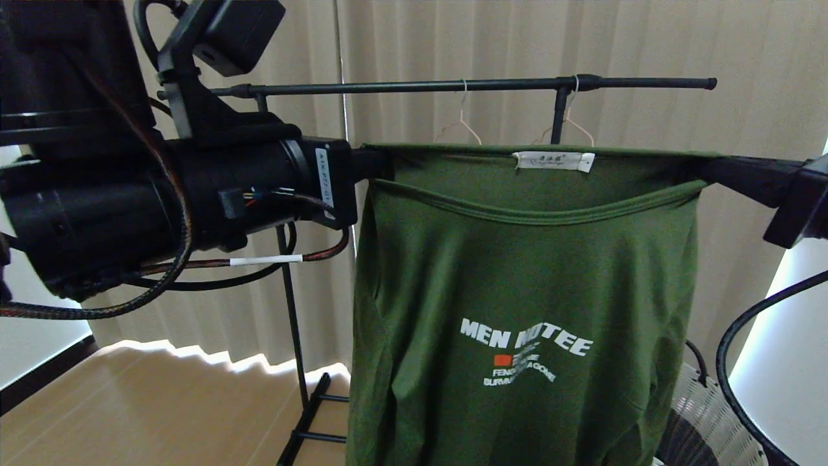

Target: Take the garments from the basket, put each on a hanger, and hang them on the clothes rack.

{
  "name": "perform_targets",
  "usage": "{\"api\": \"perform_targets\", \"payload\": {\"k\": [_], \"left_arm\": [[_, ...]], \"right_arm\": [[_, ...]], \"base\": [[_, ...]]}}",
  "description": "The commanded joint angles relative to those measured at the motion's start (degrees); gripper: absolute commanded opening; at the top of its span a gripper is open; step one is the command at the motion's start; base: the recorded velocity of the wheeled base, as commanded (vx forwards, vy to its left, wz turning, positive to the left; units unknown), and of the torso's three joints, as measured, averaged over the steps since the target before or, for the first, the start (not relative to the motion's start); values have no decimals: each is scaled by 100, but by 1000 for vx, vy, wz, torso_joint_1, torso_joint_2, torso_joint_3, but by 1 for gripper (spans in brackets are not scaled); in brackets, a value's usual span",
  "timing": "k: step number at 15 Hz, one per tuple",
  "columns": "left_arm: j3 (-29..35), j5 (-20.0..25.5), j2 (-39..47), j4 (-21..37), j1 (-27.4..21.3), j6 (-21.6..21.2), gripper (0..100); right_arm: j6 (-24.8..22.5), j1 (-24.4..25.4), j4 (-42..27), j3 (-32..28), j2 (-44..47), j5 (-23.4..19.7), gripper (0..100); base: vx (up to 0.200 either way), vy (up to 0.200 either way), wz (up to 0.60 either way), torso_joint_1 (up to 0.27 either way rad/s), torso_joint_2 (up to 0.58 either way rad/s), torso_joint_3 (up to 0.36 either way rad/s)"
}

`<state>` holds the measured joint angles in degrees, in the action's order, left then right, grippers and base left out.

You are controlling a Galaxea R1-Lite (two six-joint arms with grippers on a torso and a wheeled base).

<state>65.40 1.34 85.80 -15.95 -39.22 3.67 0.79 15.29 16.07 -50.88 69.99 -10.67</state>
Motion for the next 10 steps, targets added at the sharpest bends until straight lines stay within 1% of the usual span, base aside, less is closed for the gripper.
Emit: {"api": "perform_targets", "payload": {"k": [1,3,7,10], "left_arm": [[52,-2,165,-5,-7,2,0],[-1,-2,-46,4,-7,2,0],[-1,-20,-125,21,-165,2,0],[34,-11,-125,21,-174,-7,0]], "right_arm": [[0,1,19,-1,-205,-14,0],[0,1,37,-9,-126,-6,0],[-9,1,28,8,-152,-6,0],[-9,1,28,-27,-143,-6,0]], "base": [[0,0,0,0,0,0],[0,0,0,0,0,0],[0,0,0,0,0,0],[0,0,0,0,0,0]]}}
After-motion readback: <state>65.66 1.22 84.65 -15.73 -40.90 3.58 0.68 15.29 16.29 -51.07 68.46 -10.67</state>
